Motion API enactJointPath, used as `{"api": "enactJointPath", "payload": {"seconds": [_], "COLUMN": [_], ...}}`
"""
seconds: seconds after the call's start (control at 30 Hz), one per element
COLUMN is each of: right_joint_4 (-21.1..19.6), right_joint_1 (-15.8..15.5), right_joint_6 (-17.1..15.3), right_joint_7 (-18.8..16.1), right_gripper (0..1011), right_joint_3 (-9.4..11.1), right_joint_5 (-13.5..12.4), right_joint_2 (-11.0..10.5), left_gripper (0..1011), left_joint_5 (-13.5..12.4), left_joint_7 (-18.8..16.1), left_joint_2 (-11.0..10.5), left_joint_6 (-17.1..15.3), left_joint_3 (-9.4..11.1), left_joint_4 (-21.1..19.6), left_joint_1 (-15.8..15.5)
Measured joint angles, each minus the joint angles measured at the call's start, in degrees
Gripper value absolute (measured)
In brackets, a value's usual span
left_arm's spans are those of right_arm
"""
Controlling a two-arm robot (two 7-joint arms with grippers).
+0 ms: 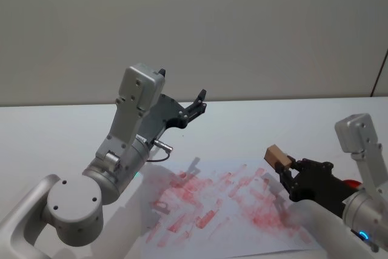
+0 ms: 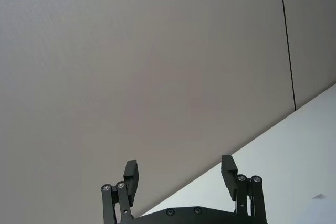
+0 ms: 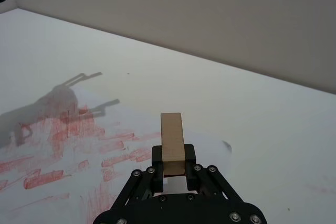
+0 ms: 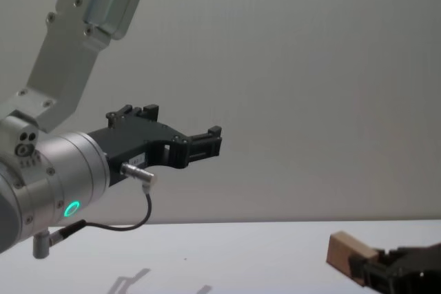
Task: Use the one hand to pick up the stamp and affix it onto the A4 paper.
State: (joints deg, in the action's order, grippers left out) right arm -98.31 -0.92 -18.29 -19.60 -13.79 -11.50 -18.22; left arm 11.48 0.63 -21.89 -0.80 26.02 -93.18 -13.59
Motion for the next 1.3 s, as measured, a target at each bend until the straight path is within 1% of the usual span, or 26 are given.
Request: {"api": "enactJointPath", "payload": {"seconds": [0.13, 0.3, 0.53, 0.87, 1.13, 1.3], "right_joint_4": [1.08, 2.57, 3.71, 4.93, 6.02, 6.70], "right_joint_1": [0.61, 1.41, 1.99, 2.79, 3.70, 4.28], "right_joint_6": [-1.40, -4.01, -6.12, -8.38, -9.58, -9.80], "right_joint_7": [-0.55, -0.75, -0.69, -0.75, -1.27, -1.57], "right_gripper": [213, 213, 213, 213, 213, 213], "right_joint_3": [-0.09, -0.15, -0.25, -0.50, -0.71, -0.89], "right_joint_5": [-0.38, -0.63, -0.44, 0.23, 0.53, 0.73], "right_joint_2": [0.27, 0.54, 0.65, 0.88, 1.28, 1.54], "left_gripper": [1001, 1001, 1001, 1001, 1001, 1001], "left_joint_5": [0.00, 0.00, 0.00, 0.00, 0.00, 0.00], "left_joint_7": [0.00, 0.00, 0.00, 0.00, 0.00, 0.00], "left_joint_2": [0.00, 0.00, 0.00, 0.00, 0.00, 0.00], "left_joint_6": [0.00, 0.00, 0.00, 0.00, 0.00, 0.00], "left_joint_3": [0.00, 0.00, 0.00, 0.00, 0.00, 0.00], "left_joint_4": [0.00, 0.00, 0.00, 0.00, 0.00, 0.00], "left_joint_1": [0.00, 0.00, 0.00, 0.00, 0.00, 0.00]}}
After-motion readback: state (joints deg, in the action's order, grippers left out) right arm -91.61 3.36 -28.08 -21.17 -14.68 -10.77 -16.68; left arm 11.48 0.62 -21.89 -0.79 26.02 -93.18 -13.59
